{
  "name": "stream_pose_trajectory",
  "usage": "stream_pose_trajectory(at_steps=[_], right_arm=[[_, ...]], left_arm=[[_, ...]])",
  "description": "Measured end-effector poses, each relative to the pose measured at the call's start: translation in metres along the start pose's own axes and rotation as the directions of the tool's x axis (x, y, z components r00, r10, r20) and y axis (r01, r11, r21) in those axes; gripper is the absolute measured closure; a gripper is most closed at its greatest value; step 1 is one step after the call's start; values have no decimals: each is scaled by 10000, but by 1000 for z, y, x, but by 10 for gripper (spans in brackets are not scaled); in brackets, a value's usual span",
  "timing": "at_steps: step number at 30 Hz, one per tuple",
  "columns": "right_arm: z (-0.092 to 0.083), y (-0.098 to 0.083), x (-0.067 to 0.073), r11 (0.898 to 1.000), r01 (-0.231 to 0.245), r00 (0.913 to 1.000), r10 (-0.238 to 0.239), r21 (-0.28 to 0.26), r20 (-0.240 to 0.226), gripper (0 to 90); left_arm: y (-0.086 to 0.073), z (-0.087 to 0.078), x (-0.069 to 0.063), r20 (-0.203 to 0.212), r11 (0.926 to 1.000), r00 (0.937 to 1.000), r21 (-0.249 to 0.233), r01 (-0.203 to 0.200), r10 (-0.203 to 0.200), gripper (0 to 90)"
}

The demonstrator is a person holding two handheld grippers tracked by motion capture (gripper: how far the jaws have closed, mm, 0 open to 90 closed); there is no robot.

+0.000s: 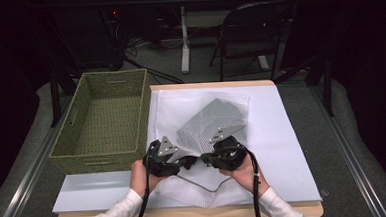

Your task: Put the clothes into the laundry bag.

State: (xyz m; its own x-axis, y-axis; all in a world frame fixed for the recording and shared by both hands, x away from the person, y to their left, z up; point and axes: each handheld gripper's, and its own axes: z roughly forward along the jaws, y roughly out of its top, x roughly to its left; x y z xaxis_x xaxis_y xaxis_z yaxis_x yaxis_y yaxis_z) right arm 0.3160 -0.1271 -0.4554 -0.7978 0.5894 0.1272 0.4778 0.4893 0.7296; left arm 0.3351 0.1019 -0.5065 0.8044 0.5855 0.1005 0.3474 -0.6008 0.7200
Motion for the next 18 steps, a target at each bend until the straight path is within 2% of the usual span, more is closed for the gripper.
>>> stream_pose_trajectory(at_steps=[5,7,12,15,18], right_arm=[[2,-1,0,9999,2,10000,0,152,-84,892],[2,-1,0,9998,3,9999,0,222,-125,891],[3,-3,-1,9989,61,9998,-52,462,-177,890],[2,-4,-1,9985,38,9999,-31,546,-130,890],[2,-5,-1,9979,47,9999,-38,646,-138,890]], left_arm=[[0,7,1,150,9999,9999,-99,-21,22,686],[-1,8,0,318,10000,9995,30,-3,2,728],[-3,4,0,720,9996,9970,59,-279,274,867],[-5,-1,0,1006,9984,9939,268,-492,463,883],[-7,-5,-1,1081,9973,9924,365,-630,587,887]])
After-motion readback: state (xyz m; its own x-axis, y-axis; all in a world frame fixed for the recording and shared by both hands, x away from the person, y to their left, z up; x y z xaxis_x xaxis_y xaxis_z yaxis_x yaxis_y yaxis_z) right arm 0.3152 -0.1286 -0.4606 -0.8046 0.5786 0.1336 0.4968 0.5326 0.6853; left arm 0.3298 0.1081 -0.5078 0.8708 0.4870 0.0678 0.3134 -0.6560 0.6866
